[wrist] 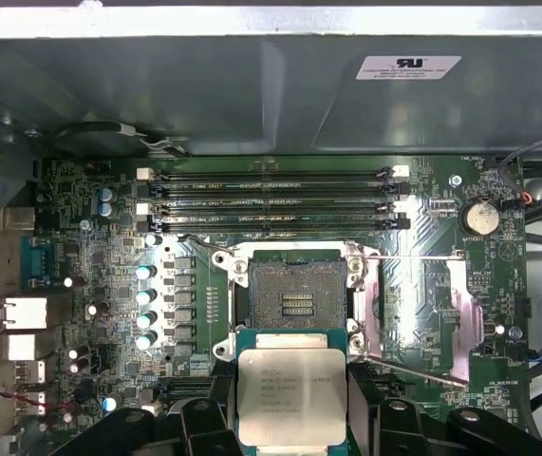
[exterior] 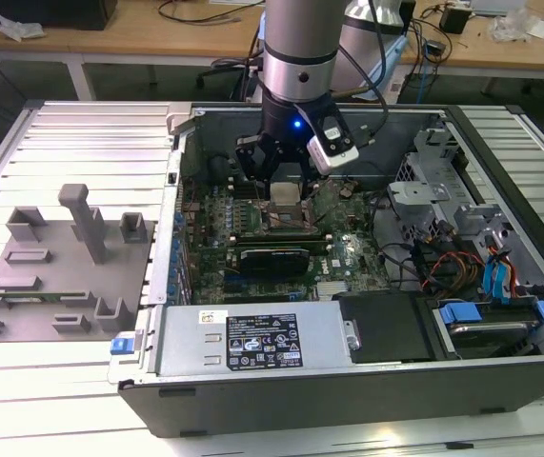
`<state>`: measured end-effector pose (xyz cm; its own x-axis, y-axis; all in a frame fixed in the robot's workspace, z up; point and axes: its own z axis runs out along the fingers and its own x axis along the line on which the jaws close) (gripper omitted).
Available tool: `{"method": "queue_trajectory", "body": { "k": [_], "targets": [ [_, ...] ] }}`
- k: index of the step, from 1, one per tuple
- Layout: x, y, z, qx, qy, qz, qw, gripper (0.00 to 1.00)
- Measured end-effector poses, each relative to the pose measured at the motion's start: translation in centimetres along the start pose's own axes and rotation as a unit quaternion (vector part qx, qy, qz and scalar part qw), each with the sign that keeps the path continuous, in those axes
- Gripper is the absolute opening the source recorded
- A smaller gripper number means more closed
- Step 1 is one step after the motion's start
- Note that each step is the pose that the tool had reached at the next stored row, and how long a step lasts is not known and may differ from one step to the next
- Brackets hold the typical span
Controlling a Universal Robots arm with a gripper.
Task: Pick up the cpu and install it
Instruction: 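Place the cpu into insertion slot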
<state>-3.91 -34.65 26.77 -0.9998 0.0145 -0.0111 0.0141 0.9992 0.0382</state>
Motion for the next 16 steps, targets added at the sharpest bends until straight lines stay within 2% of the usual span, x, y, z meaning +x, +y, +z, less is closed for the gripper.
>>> {"method": "queue_trajectory", "body": {
  "k": [11,13,14,16],
  "targets": [
    [0.00,0.00,0.02,0.0001,-0.0001,0.002,1.0000,0.55],
    [0.00,0.00,0.04,0.0006,-0.0011,0.029,0.9996,0.55],
    [0.00,0.00,0.06,0.0008,-0.0017,0.044,0.9990,0.55],
    [0.00,0.00,0.07,0.0010,-0.0023,0.060,0.9982,0.55]
  ]
}}
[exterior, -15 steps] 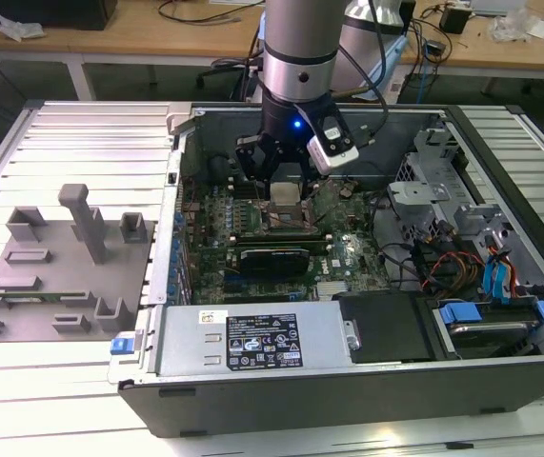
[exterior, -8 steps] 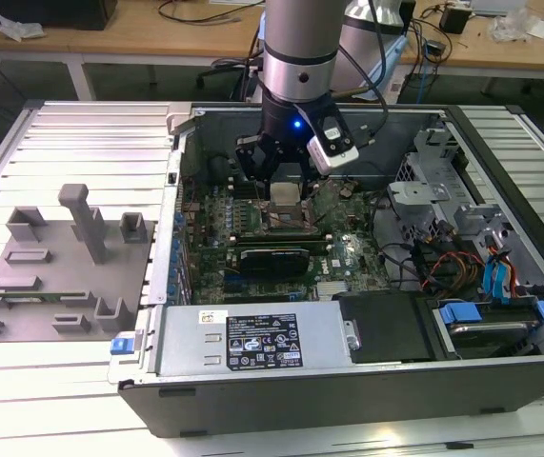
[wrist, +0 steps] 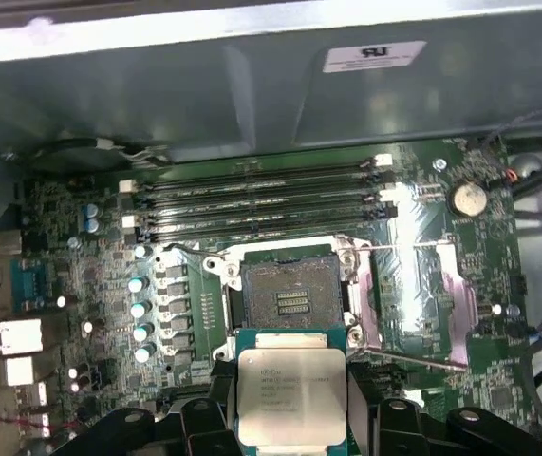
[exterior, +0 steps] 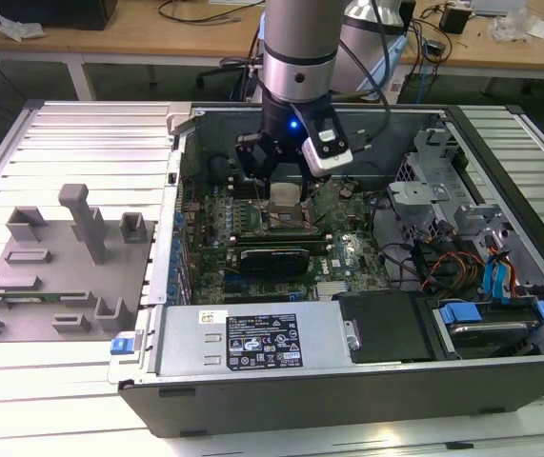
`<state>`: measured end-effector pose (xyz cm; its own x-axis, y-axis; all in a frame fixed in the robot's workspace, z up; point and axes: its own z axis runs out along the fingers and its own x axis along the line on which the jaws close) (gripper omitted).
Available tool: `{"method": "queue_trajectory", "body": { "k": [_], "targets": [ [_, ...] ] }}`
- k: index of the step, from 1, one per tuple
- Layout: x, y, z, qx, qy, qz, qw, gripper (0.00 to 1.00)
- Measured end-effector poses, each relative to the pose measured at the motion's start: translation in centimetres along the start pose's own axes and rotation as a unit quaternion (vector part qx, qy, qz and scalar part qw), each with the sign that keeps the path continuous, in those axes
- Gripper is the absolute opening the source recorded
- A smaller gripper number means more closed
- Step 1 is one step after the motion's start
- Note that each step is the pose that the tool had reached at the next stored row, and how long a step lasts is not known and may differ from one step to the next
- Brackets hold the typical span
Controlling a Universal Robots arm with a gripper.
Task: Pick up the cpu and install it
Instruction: 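Place the cpu into insertion slot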
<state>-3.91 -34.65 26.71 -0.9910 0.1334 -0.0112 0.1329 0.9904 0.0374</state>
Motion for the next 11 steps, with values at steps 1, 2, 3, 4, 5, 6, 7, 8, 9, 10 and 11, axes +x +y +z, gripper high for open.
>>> {"method": "queue_trajectory", "body": {
  "k": [1,2,3,4,5,6,7,8,9,10,11],
  "targets": [
    [0.00,0.00,0.01,0.0001,-0.0004,0.012,0.9999,0.55],
    [0.00,0.00,0.01,0.0002,-0.0008,0.022,0.9997,0.55],
    [0.00,0.00,0.02,0.0003,-0.0011,0.030,0.9996,0.55],
    [0.00,0.00,0.03,0.0005,-0.0016,0.042,0.9991,0.55],
    [0.00,0.00,0.04,0.0006,-0.0021,0.055,0.9985,0.55],
    [0.00,0.00,0.05,0.0007,-0.0023,0.062,0.9981,0.55],
    [0.00,0.00,0.06,0.0007,-0.0026,0.069,0.9976,0.55],
    [0.00,0.00,0.08,0.0009,-0.0030,0.081,0.9967,0.55],
    [0.00,0.00,0.10,0.0010,-0.0034,0.092,0.9958,0.55],
    [0.00,0.00,0.11,0.0011,-0.0037,0.098,0.9951,0.55],
    [0.00,0.00,0.13,0.0012,-0.0040,0.106,0.9944,0.55]
  ]
}}
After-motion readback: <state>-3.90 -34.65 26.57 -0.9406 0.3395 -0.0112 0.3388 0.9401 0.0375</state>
